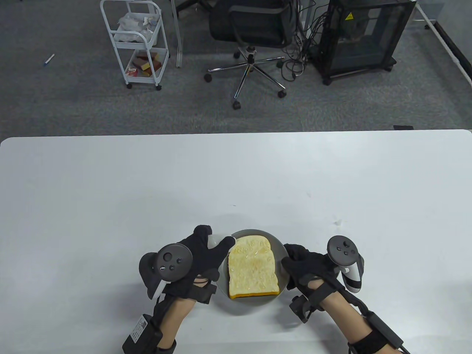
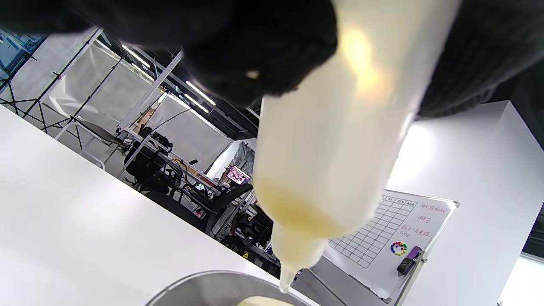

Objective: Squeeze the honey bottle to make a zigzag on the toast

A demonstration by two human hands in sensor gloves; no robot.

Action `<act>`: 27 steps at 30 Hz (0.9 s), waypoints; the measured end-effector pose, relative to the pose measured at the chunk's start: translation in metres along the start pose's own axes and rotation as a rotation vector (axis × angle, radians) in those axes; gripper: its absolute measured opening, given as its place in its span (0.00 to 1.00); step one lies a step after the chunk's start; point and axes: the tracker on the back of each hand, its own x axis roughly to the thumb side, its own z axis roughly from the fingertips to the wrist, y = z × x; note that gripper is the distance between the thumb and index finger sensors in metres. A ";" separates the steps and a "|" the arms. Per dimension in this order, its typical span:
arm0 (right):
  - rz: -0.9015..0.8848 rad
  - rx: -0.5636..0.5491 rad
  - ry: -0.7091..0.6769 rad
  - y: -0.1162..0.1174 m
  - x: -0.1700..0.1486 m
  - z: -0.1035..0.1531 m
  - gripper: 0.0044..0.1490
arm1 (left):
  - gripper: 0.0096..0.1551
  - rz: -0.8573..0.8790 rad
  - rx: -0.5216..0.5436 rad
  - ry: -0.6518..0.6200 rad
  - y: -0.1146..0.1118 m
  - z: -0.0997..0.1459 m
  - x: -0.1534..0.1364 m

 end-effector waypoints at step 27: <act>-0.007 -0.023 0.020 -0.007 -0.001 -0.001 0.35 | 0.43 0.003 -0.036 0.022 0.000 0.006 -0.001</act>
